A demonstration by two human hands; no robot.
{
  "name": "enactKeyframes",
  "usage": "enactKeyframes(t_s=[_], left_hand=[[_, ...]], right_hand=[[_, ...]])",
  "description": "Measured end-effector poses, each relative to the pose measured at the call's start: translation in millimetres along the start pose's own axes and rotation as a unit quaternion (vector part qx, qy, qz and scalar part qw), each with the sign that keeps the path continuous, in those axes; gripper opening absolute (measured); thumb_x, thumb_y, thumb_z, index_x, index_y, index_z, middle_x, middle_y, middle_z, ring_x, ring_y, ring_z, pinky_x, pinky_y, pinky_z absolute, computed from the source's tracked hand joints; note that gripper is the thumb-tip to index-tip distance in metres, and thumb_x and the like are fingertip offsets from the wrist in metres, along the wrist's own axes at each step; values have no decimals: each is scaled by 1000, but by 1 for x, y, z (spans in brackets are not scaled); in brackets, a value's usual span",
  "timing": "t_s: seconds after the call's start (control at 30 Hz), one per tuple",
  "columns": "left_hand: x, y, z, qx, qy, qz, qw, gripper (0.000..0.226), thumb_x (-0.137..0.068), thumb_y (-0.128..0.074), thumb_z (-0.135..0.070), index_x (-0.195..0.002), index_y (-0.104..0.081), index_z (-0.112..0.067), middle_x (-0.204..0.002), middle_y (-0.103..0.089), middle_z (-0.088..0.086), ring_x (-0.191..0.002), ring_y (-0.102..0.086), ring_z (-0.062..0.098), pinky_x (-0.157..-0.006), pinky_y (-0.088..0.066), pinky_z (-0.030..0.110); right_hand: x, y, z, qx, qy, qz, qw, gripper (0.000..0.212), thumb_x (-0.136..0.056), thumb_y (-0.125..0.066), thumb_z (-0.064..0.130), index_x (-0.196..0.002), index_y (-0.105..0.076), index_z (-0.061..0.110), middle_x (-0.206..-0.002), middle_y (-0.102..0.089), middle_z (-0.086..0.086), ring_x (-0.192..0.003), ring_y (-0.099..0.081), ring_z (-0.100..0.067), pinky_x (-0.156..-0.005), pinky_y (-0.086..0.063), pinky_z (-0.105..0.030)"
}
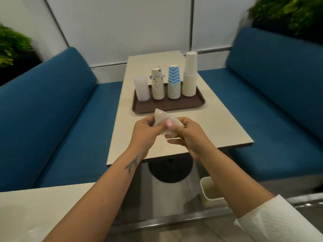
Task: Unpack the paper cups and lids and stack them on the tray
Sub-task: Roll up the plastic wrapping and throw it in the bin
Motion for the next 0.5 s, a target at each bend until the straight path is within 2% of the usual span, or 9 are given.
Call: enactKeyframes(t_s=[0.07, 0.17, 0.27, 0.4, 0.5], left_hand=[[-3, -20, 9, 31, 25, 28, 999, 8, -85, -68, -18, -92, -71, -14, -92, -73, 4, -87, -69, 17, -75, -56, 26], [-8, -53, 26, 72, 66, 39, 994, 11, -86, -67, -16, -94, -71, -10, -93, -72, 6, -85, -69, 17, -69, -55, 23], [-13, -95, 47, 106, 111, 47, 987, 22, -83, -69, -17, -103, -65, -7, -96, -71, 9, -81, -70, 17, -65, -56, 22], [-11, -153, 96, 120, 176, 87, 973, 39, -80, -70, -18, -114, -56, -5, -107, -68, 16, -87, -69, 24, -66, -58, 29], [-4, -190, 144, 63, 232, 125, 963, 22, -86, -67, -8, -106, -59, -11, -102, -68, 12, -86, -68, 21, -68, -57, 28]], right_hand=[[5, 25, 0, 7, 8, -32, 999, 25, -86, -67, 21, -106, -60, 8, -98, -70, -10, -79, -70, -20, -68, -57, -25], [10, 69, -3, 4, -4, -57, 998, 15, -84, -69, 13, -96, -62, 7, -87, -69, -6, -70, -70, -16, -63, -57, -23], [11, 116, -12, 14, -26, -84, 996, 9, -82, -70, 9, -87, -63, 8, -77, -68, -3, -64, -69, -15, -60, -56, -24], [9, 186, -46, 32, -90, -89, 991, 9, -80, -71, 3, -81, -62, 7, -76, -65, -8, -68, -65, -20, -57, -55, -25], [11, 238, -80, 87, -152, -69, 982, 9, -79, -72, 2, -80, -64, 7, -73, -64, -9, -64, -62, -18, -56, -53, -26]])
Point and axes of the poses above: each hand's wrist, its own x-axis away from the middle knuckle, its own y-axis out of the back of the hand, z = x × y, the point moved 4 cm from there along -x, towards the middle knuckle
